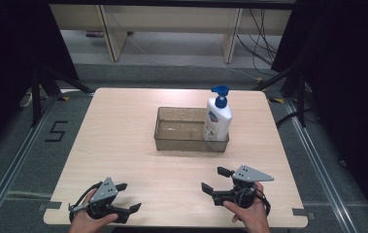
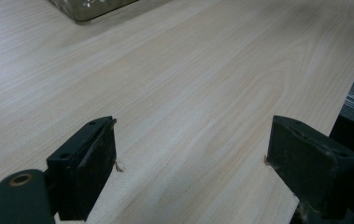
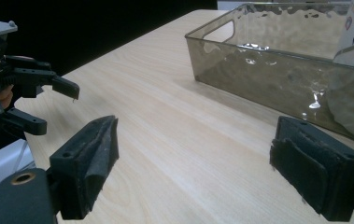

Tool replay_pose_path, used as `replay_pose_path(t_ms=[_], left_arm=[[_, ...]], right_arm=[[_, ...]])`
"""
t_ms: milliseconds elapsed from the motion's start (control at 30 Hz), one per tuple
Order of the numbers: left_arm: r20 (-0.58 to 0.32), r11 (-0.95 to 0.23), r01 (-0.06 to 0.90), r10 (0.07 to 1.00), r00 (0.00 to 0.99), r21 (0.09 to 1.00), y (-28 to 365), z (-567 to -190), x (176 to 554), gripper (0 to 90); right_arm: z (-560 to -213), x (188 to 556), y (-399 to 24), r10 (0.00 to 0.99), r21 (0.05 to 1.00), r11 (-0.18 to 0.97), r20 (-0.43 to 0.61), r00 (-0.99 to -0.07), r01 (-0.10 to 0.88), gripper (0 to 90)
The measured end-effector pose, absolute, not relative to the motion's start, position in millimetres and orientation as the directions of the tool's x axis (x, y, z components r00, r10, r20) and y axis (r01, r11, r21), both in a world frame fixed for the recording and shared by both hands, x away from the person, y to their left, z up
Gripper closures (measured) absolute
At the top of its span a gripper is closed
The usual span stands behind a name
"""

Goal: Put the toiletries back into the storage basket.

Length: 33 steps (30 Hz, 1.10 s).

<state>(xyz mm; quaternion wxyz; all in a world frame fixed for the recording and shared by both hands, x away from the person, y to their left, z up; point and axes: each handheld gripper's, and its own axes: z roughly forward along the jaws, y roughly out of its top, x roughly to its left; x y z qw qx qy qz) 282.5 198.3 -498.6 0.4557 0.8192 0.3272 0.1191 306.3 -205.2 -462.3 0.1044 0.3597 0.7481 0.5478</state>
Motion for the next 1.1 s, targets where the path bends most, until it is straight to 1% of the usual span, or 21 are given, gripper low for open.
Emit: replay_pose_path(t_ms=[67,100,167,267,300,367,433,467,500,633,667,700,733,767,900,933,967,1000,1033,1067,1100], left_arm=[[-0.104,-0.371,0.43,0.646,0.756,0.823,198,-498,282,15.3],[-0.104,-0.371,0.43,0.646,0.756,0.823,198,-498,282,15.3],[-0.103,-0.372,0.43,0.646,0.757,0.822,198,-498,282,15.2],[-0.103,-0.373,0.43,0.645,0.757,0.822,198,-499,282,15.3],[-0.104,-0.372,0.43,0.646,0.757,0.823,198,-499,282,15.3],[-0.103,-0.37,0.43,0.648,0.755,0.824,198,-499,282,15.3],[-0.102,-0.37,0.429,0.647,0.755,0.824,198,-499,282,15.2],[-0.103,-0.375,0.433,0.647,0.755,0.819,198,-498,282,15.3],[-0.103,-0.376,0.433,0.646,0.756,0.819,198,-498,282,15.3],[-0.111,-0.362,0.436,0.651,0.751,0.824,197,-499,282,15.3],[-0.111,-0.362,0.435,0.65,0.751,0.824,197,-499,282,15.3],[-0.098,-0.381,0.431,0.646,0.757,0.818,198,-498,282,15.3],[-0.102,-0.379,0.432,0.644,0.758,0.819,198,-498,282,15.3],[-0.101,-0.379,0.431,0.644,0.758,0.819,198,-498,282,15.3],[-0.102,-0.372,0.428,0.645,0.757,0.823,198,-499,282,15.3],[-0.102,-0.371,0.428,0.646,0.756,0.824,198,-499,282,15.3],[-0.102,-0.371,0.428,0.646,0.757,0.824,198,-499,282,15.2],[-0.103,-0.371,0.429,0.646,0.756,0.824,198,-499,282,15.3],[-0.103,-0.37,0.429,0.646,0.756,0.824,198,-499,282,15.3],[-0.103,-0.371,0.429,0.646,0.756,0.824,198,-499,282,15.3],[-0.103,-0.37,0.429,0.646,0.756,0.824,198,-499,282,15.2]], right_arm=[[-464,307,-206,0.646,0.903,0.155,0.215,-0.733,0.402,15.4],[-464,304,-206,0.653,0.892,0.145,0.239,-0.719,0.428,15.4],[-466,306,-207,0.65,0.901,0.156,0.216,-0.729,0.406,15.4],[-466,302,-208,0.656,0.893,0.154,0.228,-0.719,0.424,15.4],[-468,302,-209,0.656,0.9,0.161,0.209,-0.725,0.404,15.4],[-469,301,-210,0.655,0.895,0.172,0.207,-0.727,0.41,15.4],[-471,300,-210,0.652,0.895,0.169,0.213,-0.728,0.413,15.4],[-471,298,-210,0.653,0.887,0.159,0.235,-0.72,0.433,15.4],[-472,298,-211,0.652,0.895,0.173,0.209,-0.729,0.411,15.4],[-474,296,-212,0.656,0.89,0.169,0.219,-0.722,0.423,15.4],[-474,296,-214,0.652,0.894,0.177,0.207,-0.729,0.412,15.4],[-474,295,-214,0.65,0.891,0.179,0.211,-0.73,0.416,15.4],[-474,292,-213,0.653,0.881,0.161,0.244,-0.718,0.445,15.4],[-475,294,-215,0.654,0.891,0.181,0.207,-0.727,0.416,15.4],[-476,292,-217,0.657,0.89,0.198,0.19,-0.73,0.41,15.4],[-476,289,-216,0.659,0.877,0.179,0.229,-0.717,0.445,15.4],[-477,290,-217,0.653,0.89,0.184,0.208,-0.729,0.418,15.4],[-476,287,-216,0.655,0.877,0.172,0.238,-0.717,0.448,15.4],[-477,289,-218,0.654,0.887,0.192,0.203,-0.729,0.42,15.4],[-478,289,-219,0.653,0.889,0.193,0.199,-0.731,0.414,15.4],[-478,286,-217,0.66,0.88,0.178,0.226,-0.717,0.441,15.4]])
